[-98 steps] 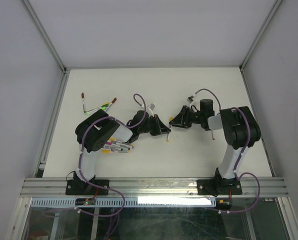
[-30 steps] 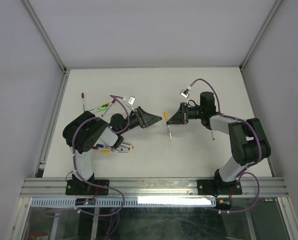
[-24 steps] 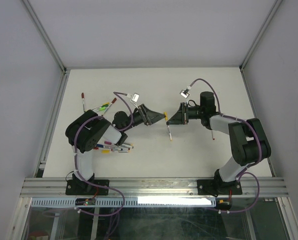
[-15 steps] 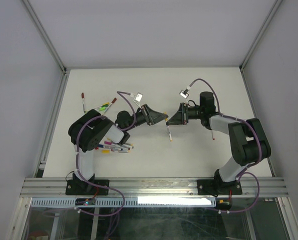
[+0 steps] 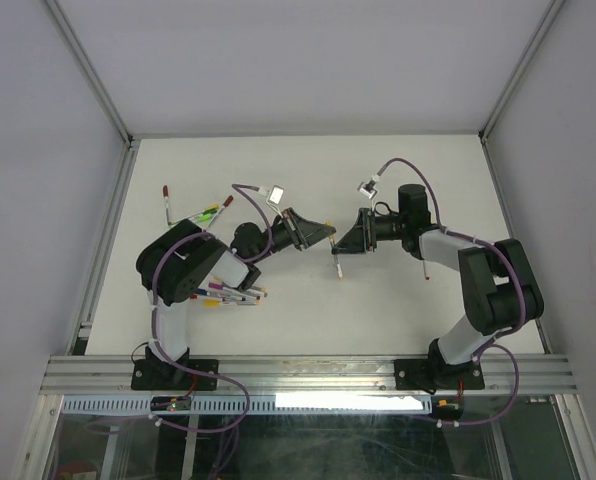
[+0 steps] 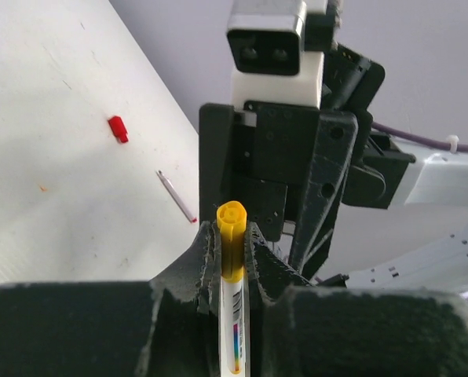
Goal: Open the pen caps
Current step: Open the pen cap from the pen, then place the pen at the center of the board.
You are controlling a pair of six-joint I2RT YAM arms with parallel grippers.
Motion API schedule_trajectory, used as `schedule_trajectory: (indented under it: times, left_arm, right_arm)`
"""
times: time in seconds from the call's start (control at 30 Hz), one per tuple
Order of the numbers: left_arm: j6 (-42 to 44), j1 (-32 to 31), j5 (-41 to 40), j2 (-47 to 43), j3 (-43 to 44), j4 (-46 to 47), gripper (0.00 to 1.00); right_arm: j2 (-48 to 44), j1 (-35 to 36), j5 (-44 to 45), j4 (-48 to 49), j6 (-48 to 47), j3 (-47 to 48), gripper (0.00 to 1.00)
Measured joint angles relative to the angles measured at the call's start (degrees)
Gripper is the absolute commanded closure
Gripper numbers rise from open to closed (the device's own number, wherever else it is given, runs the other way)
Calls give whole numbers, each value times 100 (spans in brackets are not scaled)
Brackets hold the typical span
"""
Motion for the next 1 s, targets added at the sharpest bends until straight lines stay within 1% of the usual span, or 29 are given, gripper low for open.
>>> schedule_trajectory:
  times: [0.13,0.2,0.27,0.33,0.37,0.57,0.7,0.9,1.0]
  left_arm:
    - [63,0,-332,-177,-109,2,100]
    - [103,-2,-479,-234,-122,7,100]
    - [155,-2,-625,-278,-151,7,100]
    - [173,-2,-702,-291,-162,9,100]
    - [164,-2,-708,-291,-162,11,100]
    - [262,-20,-1012,-431,-299,26,100]
    - [363,262,-901,-595,-192,-4,100]
    - [807,1757,-1652,-1344,828,-229,100]
    - [1016,1950,-1823,-1840,1001,-387,100]
  right_arm:
    - [-155,94,103,-223,-284,0,52]
    - [-199,181,166,-319,-396,0,58]
    - [-205,256,227,-393,-485,0,71]
    - [-205,319,297,-472,-566,0,92]
    - [-205,339,352,-501,-621,4,100]
    - [-205,354,450,-798,-791,107,100]
    - [-205,396,511,-804,-894,337,100]
    - [-212,424,446,-1283,-1093,350,100]
    - [-247,424,592,-1624,-1329,356,100]
